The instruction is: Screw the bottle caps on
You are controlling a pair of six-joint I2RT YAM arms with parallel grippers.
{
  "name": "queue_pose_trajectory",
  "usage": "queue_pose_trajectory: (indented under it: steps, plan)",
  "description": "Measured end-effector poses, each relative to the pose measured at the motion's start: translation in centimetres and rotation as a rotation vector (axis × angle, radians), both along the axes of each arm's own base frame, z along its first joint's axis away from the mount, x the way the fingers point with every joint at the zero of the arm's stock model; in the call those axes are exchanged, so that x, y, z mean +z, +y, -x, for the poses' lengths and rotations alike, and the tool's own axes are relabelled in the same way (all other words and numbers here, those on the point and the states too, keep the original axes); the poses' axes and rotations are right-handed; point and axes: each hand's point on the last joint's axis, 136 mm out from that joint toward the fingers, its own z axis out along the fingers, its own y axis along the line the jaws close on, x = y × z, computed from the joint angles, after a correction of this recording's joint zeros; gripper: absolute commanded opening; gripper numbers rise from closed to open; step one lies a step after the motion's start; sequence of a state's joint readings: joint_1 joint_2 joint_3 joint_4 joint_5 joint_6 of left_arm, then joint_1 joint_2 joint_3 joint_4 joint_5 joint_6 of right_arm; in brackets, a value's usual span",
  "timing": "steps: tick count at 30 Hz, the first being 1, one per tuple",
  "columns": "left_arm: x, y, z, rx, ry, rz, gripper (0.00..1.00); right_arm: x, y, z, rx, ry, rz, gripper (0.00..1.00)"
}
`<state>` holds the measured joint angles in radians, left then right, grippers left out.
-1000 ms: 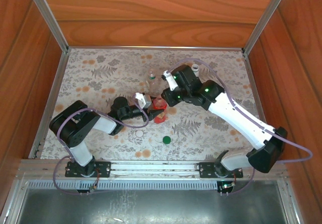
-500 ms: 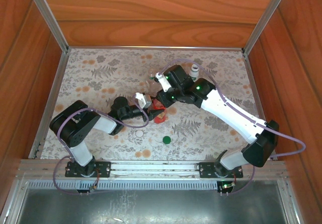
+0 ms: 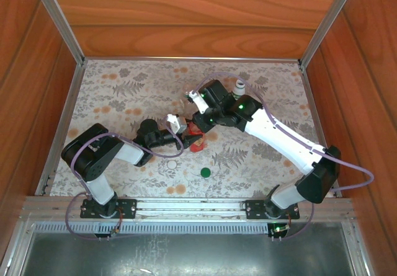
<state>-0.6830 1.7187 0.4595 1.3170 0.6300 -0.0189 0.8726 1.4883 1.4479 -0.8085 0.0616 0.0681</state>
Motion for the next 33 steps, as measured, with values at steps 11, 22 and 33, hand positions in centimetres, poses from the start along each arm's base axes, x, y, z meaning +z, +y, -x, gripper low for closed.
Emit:
queue_pose_trajectory:
  steps: [11, 22, 33]
  plan:
    - [-0.02, 0.01, -0.01, 0.000, 0.001, 0.000, 0.62, -0.09, 0.28, -0.05, 0.015, -0.020, 0.058, 0.33]
    - [-0.04, 0.01, -0.01, 0.000, 0.001, -0.001, 0.62, -0.25, 0.33, 0.04, 0.027, -0.042, 0.106, 0.34]
    - [-0.01, 0.01, -0.01, 0.000, 0.000, 0.001, 0.62, -0.23, 0.36, 0.03, 0.016, -0.042, 0.104, 0.34]
